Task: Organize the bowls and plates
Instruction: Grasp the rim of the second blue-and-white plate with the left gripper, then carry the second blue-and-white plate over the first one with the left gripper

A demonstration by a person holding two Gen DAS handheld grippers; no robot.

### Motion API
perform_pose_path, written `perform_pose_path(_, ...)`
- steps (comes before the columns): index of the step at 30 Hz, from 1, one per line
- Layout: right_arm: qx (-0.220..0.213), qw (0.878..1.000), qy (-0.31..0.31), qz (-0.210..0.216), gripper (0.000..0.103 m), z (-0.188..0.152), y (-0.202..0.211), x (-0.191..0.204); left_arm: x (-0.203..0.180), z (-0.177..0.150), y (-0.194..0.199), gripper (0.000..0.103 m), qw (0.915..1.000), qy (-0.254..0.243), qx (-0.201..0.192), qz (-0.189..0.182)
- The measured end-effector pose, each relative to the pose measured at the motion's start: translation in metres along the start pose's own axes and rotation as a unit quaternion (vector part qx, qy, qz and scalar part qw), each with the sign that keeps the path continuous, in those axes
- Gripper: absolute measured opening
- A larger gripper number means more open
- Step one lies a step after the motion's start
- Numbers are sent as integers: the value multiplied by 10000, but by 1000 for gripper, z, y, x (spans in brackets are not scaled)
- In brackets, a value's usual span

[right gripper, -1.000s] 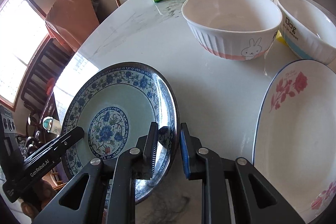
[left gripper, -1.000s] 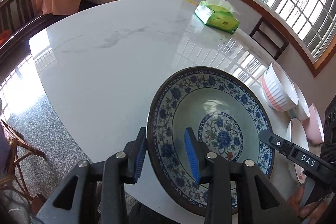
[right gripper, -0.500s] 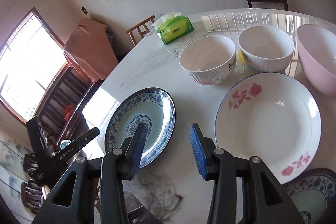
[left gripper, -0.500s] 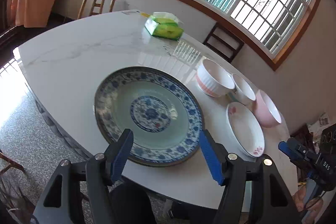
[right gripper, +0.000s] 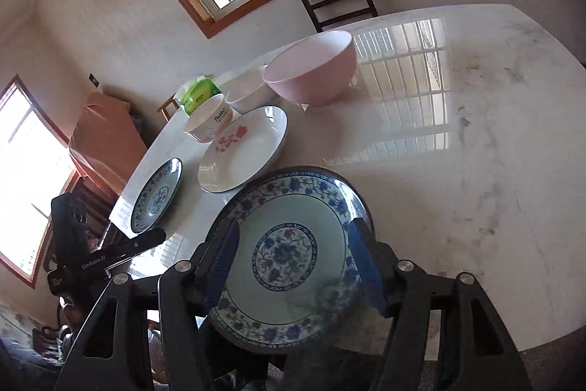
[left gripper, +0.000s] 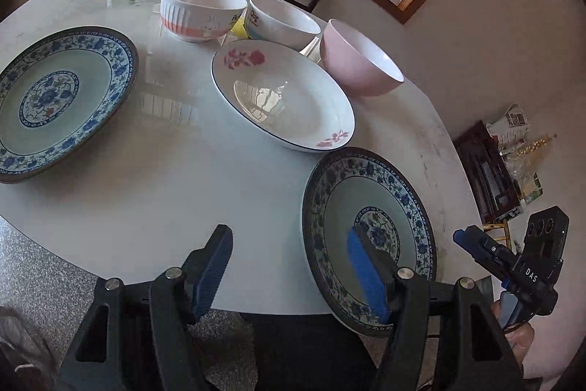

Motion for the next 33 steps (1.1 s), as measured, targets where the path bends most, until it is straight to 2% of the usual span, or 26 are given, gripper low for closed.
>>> perform_pose_path(2, 17, 9999, -123, -63, 60, -6, -2, -15, -2, 0, -4, 67, 9999, 104, 74, -3)
perform_pose_path(6, 50, 9993, -358, 81, 60, -10, -11, -29, -3, -4, -10, 67, 9995, 232, 221, -6)
perform_pose_path(12, 151, 9990, -363, 201, 60, -16, -26, -36, -17, -16, -24, 67, 9985, 124, 535, -54)
perform_pose_path(24, 331, 9973, -409, 521, 60, -27, -45, -36, -28, -25, -33, 65, 9968, -86, 797, -6)
perform_pose_path(25, 344, 9972, -383, 542, 60, -27, -46, -36, -30, -26, -34, 64, 9966, -148, 806, 7)
perform_pose_path(27, 385, 9968, -360, 603, 60, -28, -48, -32, -33, -30, -38, 37, 9952, -268, 945, 39)
perform_pose_path(29, 447, 9958, -352, 721, 59, -30, -51, -27, -32, -29, -38, 22, 9947, -490, 837, 353)
perform_pose_path(31, 501, 9956, -298, 730, 53, -34, -54, -23, -31, -29, -37, 22, 9946, -553, 777, 400)
perform_pose_path(33, 423, 9976, -105, 545, 50, -34, -53, -22, -27, -29, -35, 22, 9952, -508, 719, 437)
Point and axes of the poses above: each gripper's, at about its wrist camera, not at the fingertips, and y roughly against the way its jaws point, x to its left, z to its top, the point moved 7 cm from there along -y, roughly the way its jaws point, and after that the axes turned 9 degrees about -x, right-handed, at the moved point
